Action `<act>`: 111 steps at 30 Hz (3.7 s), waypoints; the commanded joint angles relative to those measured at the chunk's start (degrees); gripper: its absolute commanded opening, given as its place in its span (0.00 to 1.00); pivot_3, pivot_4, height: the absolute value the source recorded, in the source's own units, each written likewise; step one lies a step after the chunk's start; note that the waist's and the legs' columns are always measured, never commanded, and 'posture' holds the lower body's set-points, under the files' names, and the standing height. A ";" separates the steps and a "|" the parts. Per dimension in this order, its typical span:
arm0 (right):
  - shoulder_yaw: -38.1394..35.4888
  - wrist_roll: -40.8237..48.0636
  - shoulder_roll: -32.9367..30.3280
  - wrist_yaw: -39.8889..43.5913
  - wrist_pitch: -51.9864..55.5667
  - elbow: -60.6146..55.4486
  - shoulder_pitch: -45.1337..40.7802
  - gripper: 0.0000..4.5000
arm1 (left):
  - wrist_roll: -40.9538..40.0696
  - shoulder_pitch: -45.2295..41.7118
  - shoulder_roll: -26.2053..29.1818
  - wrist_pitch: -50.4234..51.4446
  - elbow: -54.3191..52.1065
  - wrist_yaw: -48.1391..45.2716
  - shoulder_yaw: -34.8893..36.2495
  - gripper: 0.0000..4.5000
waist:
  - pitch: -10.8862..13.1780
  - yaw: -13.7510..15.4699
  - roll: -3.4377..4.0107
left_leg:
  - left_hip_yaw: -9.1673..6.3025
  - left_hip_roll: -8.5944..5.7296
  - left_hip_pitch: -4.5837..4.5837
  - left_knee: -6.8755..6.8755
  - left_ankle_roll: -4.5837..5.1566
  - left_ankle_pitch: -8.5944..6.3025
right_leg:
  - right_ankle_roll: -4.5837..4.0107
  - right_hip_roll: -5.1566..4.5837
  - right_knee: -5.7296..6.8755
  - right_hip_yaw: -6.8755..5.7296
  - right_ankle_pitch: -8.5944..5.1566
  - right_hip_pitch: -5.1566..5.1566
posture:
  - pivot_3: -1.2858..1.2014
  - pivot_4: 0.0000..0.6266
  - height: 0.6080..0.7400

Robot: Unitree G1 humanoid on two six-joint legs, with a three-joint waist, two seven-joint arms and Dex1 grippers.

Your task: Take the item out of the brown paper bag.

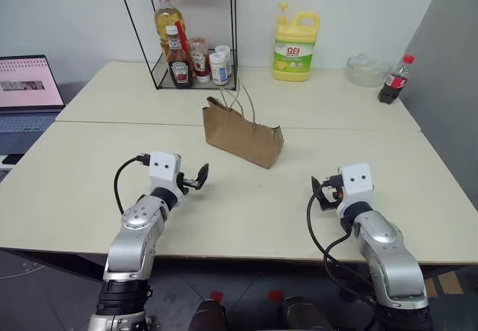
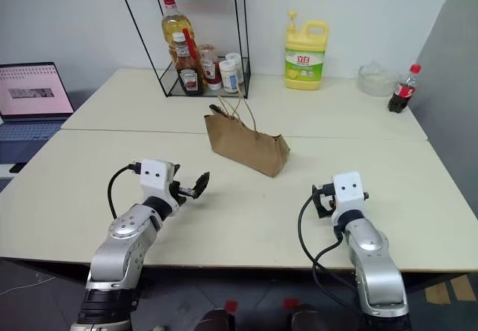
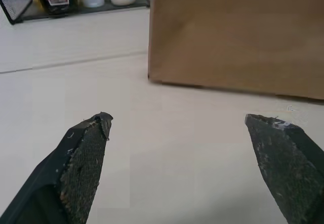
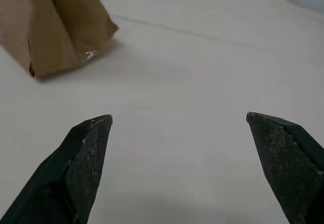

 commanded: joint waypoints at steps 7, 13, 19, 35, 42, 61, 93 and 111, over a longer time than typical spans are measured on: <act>0.25 1.05 -0.57 0.21 -0.74 -1.91 -1.43 0.99 | 0.48 -2.22 1.24 -1.30 -1.23 -0.54 1.32 1.00 | 0.74 0.18 0.04 | -0.01 -0.01 -0.01 -0.07 -0.01 -0.02 | -0.03 -0.02 -0.01 -0.01 -0.03 0.00 | 0.52 0.24 1.00; 1.41 1.40 -1.53 1.88 -1.71 -1.38 -1.76 0.99 | 0.69 -4.62 3.07 -2.66 2.14 -0.94 2.76 1.00 | 1.02 0.12 0.06 | -0.02 -0.01 -0.01 -0.07 -0.01 -0.02 | 0.01 -0.02 -0.01 -0.04 -0.05 0.00 | 0.52 0.24 1.00; 0.55 1.85 -0.43 1.02 -0.61 -2.07 -1.66 0.99 | 0.39 -2.44 2.29 -2.13 0.08 -0.79 2.08 1.00 | 1.31 0.14 0.05 | -0.02 0.00 -0.05 -0.07 -0.01 -0.02 | 0.00 -0.02 -0.09 -0.04 -0.05 -0.01 | 0.52 0.24 1.00; 0.12 2.01 -1.22 0.87 -0.10 -1.59 -3.19 0.99 | 0.67 -2.58 2.06 -1.48 -0.53 -0.27 1.95 1.00 | 2.16 0.12 -0.10 | -0.02 0.01 -0.09 -0.10 -0.02 -0.02 | 0.04 -0.03 -0.11 -0.04 -0.06 -0.07 | 0.52 0.24 1.00; 0.40 3.08 -0.77 1.47 0.50 -3.62 -2.98 0.99 | 0.74 -9.08 5.86 -3.46 6.26 -2.18 3.33 1.00 | 2.22 0.12 -0.14 | -0.02 0.00 -0.21 -0.18 -0.02 -0.01 | 0.05 -0.04 -0.24 -0.05 -0.06 -0.17 | 0.52 0.24 1.00; 2.51 11.20 -1.35 5.75 4.92 -9.09 -5.67 0.99 | 12.22 -51.36 12.44 -22.11 53.03 -11.65 -5.22 1.00 | 2.55 0.98 -0.39 | -0.04 -0.01 -0.39 -0.56 -0.04 0.00 | 0.02 -0.04 -0.74 -0.16 0.00 -0.30 | 0.52 0.24 1.00; 3.47 11.38 -1.24 4.83 3.48 -5.89 -5.10 0.99 | 15.43 -35.30 21.81 -8.54 26.95 -44.64 -13.26 1.00 | 2.55 0.96 -0.37 | -0.07 -0.01 -1.12 -0.37 -0.24 0.18 | -0.01 -0.06 -0.05 -0.18 0.01 -1.18 | 0.52 0.24 1.00; 4.34 12.26 -3.80 7.13 1.99 -4.21 -5.20 0.99 | 5.95 -21.24 34.17 -9.39 7.33 -52.67 -6.34 1.00 | 2.58 1.04 -0.35 | -0.07 0.02 -1.08 -0.31 -0.10 0.14 | -0.02 -0.02 0.10 -0.16 0.00 -1.23 | 0.52 0.24 1.00</act>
